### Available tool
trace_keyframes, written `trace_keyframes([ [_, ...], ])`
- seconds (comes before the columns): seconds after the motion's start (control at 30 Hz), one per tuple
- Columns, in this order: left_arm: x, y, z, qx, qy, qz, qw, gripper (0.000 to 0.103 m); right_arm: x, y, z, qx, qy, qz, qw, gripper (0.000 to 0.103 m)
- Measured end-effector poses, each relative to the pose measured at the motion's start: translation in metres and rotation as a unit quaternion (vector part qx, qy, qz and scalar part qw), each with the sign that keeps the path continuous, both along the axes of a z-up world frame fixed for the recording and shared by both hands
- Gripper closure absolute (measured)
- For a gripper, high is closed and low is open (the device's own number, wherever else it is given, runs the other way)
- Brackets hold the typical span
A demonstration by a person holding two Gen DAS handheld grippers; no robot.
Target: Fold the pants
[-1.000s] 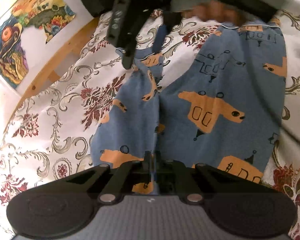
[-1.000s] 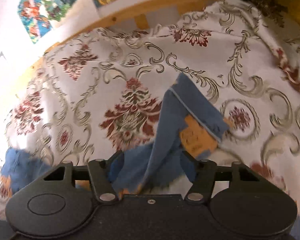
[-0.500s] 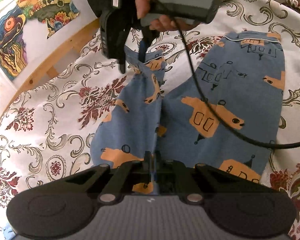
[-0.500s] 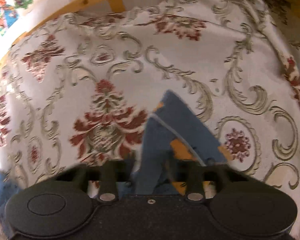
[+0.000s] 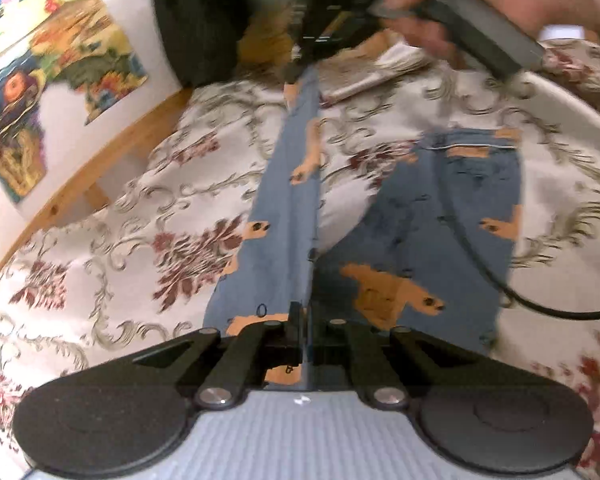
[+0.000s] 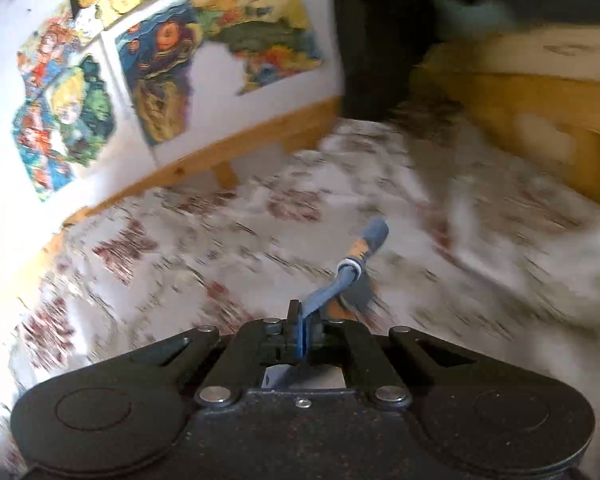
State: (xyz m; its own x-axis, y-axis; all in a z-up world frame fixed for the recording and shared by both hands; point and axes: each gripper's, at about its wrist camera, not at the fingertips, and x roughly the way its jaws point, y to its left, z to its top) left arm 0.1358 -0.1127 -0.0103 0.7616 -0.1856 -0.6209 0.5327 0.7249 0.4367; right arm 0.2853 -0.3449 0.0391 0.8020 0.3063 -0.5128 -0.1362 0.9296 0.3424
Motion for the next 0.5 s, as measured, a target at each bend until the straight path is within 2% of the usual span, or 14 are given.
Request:
trace_keyframes([
  [0.17,-0.022,-0.002,-0.015,0.026,0.031,-0.050,0.9979,0.101,-0.059,-0.027,-0.046,0.011,0.074,-0.075,0.994,0.103],
  [0.3,-0.031,-0.006,-0.029,0.040,0.042,-0.060,0.9965,0.101,-0.075,-0.030,-0.066,0.021,0.101,-0.102,0.989,0.103],
  [0.4,-0.033,-0.009,-0.029,0.038,0.041,-0.060,0.9967,0.101,-0.081,-0.023,-0.062,0.005,0.079,-0.105,0.991,0.103],
  [0.5,-0.033,-0.009,-0.026,0.034,0.040,-0.058,0.9969,0.101,-0.094,-0.013,-0.046,-0.053,0.032,-0.111,0.992,0.103],
])
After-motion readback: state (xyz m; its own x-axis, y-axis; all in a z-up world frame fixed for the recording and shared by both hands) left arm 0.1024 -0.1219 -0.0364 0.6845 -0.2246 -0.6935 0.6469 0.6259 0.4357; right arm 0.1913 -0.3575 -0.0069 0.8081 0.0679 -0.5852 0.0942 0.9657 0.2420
